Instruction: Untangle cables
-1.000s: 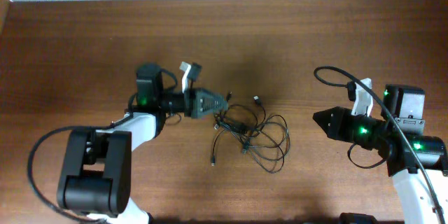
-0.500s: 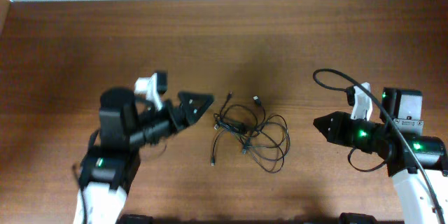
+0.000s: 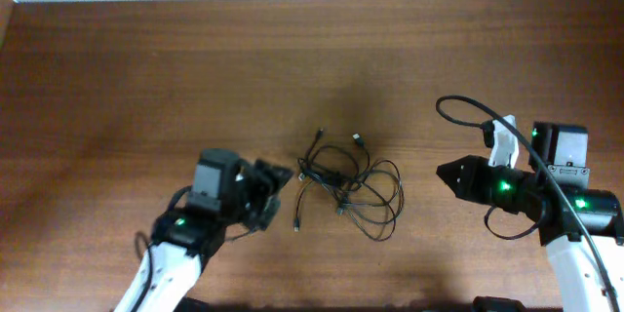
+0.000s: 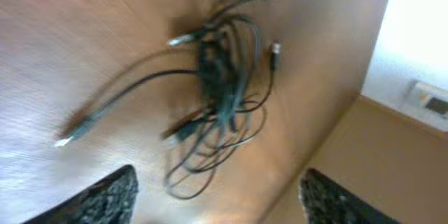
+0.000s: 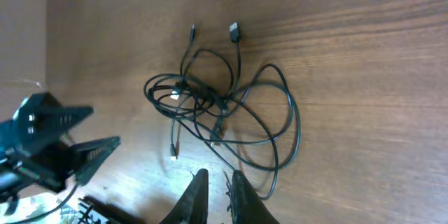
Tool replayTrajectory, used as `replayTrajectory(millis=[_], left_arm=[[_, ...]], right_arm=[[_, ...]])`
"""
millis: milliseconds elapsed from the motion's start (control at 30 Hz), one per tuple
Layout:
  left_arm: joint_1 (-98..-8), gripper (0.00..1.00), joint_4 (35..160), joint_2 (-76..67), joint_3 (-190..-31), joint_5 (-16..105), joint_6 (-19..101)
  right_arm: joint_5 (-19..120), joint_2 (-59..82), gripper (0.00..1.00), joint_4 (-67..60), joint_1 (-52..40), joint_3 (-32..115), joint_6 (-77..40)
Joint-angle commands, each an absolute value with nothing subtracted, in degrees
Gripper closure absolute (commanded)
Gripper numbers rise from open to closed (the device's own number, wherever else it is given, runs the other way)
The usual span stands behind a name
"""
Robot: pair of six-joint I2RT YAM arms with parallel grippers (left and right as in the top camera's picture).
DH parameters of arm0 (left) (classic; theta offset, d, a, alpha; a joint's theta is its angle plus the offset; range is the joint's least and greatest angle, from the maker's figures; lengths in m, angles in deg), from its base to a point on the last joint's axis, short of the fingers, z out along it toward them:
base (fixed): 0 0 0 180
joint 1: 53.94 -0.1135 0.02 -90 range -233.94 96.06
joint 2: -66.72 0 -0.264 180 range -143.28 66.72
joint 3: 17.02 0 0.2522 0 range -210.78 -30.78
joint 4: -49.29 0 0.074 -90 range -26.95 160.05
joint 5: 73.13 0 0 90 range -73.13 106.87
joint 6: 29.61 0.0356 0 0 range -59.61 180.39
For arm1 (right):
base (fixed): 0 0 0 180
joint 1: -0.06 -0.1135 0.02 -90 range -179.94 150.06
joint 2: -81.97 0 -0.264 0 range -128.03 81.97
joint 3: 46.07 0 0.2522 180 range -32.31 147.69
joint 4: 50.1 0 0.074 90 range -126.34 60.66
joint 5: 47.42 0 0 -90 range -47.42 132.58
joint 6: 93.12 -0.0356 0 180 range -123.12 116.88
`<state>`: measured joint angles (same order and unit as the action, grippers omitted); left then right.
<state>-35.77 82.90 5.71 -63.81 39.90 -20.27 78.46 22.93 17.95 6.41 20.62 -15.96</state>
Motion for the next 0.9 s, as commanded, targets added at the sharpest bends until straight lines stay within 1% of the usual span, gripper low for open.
replayTrajectory(millis=[0,67,200,233,367,400,433,467,500,567,600,633,767,867], left_arm=[[-31.11,0.19,72.96,-2.69,-63.92,39.55,-24.45],[-29.51,0.20,67.69,-8.04,-63.92,39.57,-24.45],[-27.39,0.31,59.01,-16.87,-63.92,39.94,-24.42],[-27.31,0.43,57.44,-18.95,-63.92,39.68,-24.45],[-27.31,0.76,53.62,-23.14,-63.92,36.88,-24.42],[-27.31,0.92,53.70,-23.73,-63.92,35.68,-24.27],[-27.31,1.00,53.62,-24.04,-63.92,35.22,-23.16],[-27.31,1.00,53.27,-24.08,-63.92,35.20,-20.29],[-27.37,1.00,49.94,-24.00,-63.92,36.03,-14.37],[-28.05,1.00,39.41,-23.89,-63.92,42.22,-2.63],[-29.47,1.00,30.21,-23.45,-63.92,50.22,3.64],[-31.31,1.00,24.24,-22.64,-63.92,57.34,6.57],[-36.16,1.00,17.03,-20.11,-63.92,72.97,15.57],[-37.80,1.00,13.68,-18.12,-63.92,79.42,18.15]], right_arm=[[78.31,23.39,0.88,18.36,6.78,20.40,-15.13],[77.89,23.39,0.88,18.67,6.78,20.40,-15.11],[76.17,23.39,0.88,19.39,6.78,20.38,-15.11],[76.17,23.39,0.88,19.63,6.78,20.38,-15.11],[76.19,23.39,0.88,20.48,6.78,20.38,-15.13],[76.21,23.39,0.88,20.74,6.78,20.35,-15.15],[76.23,23.39,0.88,21.16,6.78,20.35,-15.18],[76.27,23.39,0.88,21.84,6.78,20.35,-15.57],[76.43,23.39,0.88,22.43,6.78,20.35,-15.57],[76.43,23.39,0.88,23.56,6.78,20.35,-15.57],[76.52,23.39,0.88,24.52,6.78,20.35,-15.59],[77.30,23.39,0.88,24.96,6.78,20.35,-15.83],[85.52,23.39,0.84,24.50,6.78,20.35,-15.98],[87.75,23.39,0.83,24.31,6.78,20.35,-16.01]])
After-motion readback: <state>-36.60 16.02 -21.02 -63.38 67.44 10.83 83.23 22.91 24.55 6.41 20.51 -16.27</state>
